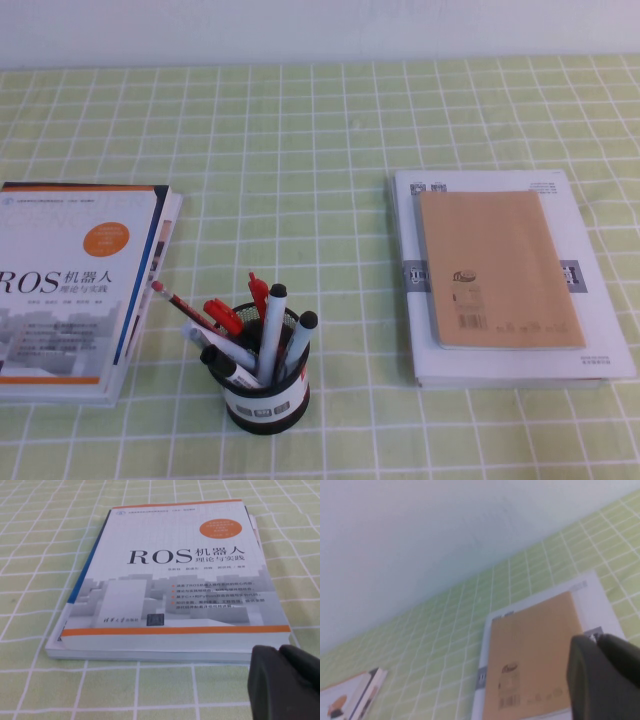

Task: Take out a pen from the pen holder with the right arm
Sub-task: 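Take a marker out of the pen holder and lay it on the table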

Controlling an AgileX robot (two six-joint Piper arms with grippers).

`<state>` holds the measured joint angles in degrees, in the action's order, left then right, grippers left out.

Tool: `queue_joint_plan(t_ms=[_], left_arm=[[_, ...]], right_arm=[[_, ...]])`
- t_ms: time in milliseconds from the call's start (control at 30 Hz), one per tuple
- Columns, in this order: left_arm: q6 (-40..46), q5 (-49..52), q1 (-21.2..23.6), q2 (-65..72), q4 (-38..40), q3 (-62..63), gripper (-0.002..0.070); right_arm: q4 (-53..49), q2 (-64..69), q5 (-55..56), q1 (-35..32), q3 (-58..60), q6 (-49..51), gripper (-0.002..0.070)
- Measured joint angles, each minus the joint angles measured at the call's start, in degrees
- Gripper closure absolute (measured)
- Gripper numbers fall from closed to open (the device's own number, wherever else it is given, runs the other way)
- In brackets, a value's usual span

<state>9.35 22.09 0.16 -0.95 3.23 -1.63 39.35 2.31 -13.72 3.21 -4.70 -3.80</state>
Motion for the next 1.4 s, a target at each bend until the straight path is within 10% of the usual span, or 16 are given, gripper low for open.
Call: queue_joint_plan(t_ms=[700,1167,1400], left_arm=[[0.0,0.0,0.0,0.0,0.0,0.0,0.0681],[0.0,0.0,0.0,0.0,0.0,0.0,0.0681],[0.0,0.0,0.0,0.0,0.0,0.0,0.0681]], right_arm=[[13.2,42.9,-8.6,2.6,-21.4,-32.4,0.0689],[-3.4,61.8,20.0,41.4,-25.3,-17.2,0.0672],[-9.7,69.5,47.1,54.5,-21.4,-14.5,0.0464]])
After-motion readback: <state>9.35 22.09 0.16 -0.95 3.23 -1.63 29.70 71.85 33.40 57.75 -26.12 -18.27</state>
